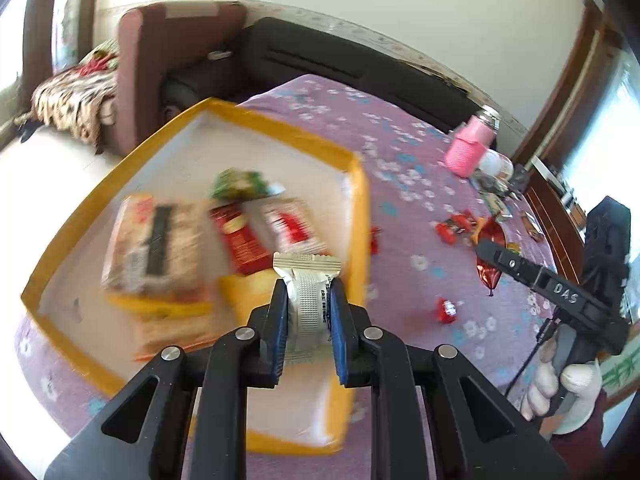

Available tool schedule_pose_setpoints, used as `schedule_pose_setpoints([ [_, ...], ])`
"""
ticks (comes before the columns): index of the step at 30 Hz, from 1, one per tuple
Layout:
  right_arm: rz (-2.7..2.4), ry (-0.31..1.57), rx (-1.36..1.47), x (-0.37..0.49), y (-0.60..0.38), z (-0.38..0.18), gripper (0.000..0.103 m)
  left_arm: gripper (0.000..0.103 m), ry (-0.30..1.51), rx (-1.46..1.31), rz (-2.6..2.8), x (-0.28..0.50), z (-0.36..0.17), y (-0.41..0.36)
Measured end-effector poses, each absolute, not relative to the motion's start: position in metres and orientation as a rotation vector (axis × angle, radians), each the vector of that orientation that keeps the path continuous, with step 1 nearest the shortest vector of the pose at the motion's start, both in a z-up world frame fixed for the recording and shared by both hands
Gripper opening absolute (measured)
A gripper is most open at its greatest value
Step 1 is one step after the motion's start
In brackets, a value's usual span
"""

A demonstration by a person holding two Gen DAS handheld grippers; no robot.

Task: Organize snacks
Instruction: 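Carry the candy pack and wafer into the tray and open both tools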

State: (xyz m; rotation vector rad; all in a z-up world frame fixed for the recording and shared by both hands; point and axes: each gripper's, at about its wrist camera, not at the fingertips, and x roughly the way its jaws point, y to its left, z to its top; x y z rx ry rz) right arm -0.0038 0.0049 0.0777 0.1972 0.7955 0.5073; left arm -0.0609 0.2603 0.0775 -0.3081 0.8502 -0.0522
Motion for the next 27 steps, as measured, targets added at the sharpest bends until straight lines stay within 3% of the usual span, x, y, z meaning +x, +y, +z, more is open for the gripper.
schedule_pose_setpoints([
  [8, 0.622, 0.868, 0.1, 0.012, 0.116, 0.079, 0.031, 0.017, 0.9, -0.366, -0.073, -0.061, 0.05, 0.282],
  [18, 0.557, 0.949, -0.006, 0.065, 0.178, 0.047, 0.035, 0.018, 0.896, -0.403, -0.099, -0.064, 0.048, 0.299],
  [21, 0.546, 0.934, 0.008, 0.07, 0.18, 0.05, 0.035, 0.024, 0.884, -0.416, -0.109, -0.067, 0.053, 0.301],
  [26, 0.546, 0.874, 0.017, 0.057, 0.165, 0.075, 0.037, 0.053, 0.849, -0.441, -0.117, -0.073, 0.065, 0.299],
  [27, 0.544, 0.861, 0.018, 0.052, 0.158, 0.08, 0.039, 0.054, 0.839, -0.446, -0.128, -0.074, 0.067, 0.299],
])
